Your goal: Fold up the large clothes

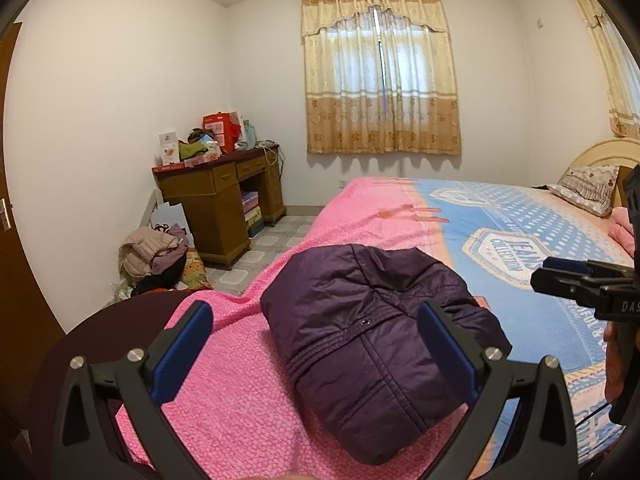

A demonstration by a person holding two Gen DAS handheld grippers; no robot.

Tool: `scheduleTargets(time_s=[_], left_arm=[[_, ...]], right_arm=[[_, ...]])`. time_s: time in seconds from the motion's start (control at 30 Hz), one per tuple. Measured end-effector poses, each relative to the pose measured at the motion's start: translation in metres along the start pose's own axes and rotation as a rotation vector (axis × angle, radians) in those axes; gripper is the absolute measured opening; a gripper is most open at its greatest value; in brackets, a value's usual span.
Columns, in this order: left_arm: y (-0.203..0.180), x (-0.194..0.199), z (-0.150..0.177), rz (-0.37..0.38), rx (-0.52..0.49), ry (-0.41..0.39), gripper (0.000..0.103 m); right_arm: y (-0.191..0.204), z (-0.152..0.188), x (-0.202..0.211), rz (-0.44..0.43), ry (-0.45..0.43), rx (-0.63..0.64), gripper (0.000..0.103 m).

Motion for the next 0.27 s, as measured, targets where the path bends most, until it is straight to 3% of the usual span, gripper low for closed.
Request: scheduleTargets(time_s=[0.27], left_arm=[[0.0033, -0.0029, -0.0005, 0.006, -0.008, 0.005, 0.103]], right_arm=[[-0.002, 0.0035, -0.0011, -0.003, 0.007, -0.007, 0.076]])
Point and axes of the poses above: each gripper's, at about its wrist camera, not at the fingertips, and x roughly against the way its jaws point, y to its left, z to its underside, the point moved 7 cm from there along -x, roughly the way its jaws point, and after that the axes turned 11 degrees about x, right-handed, at the moved point
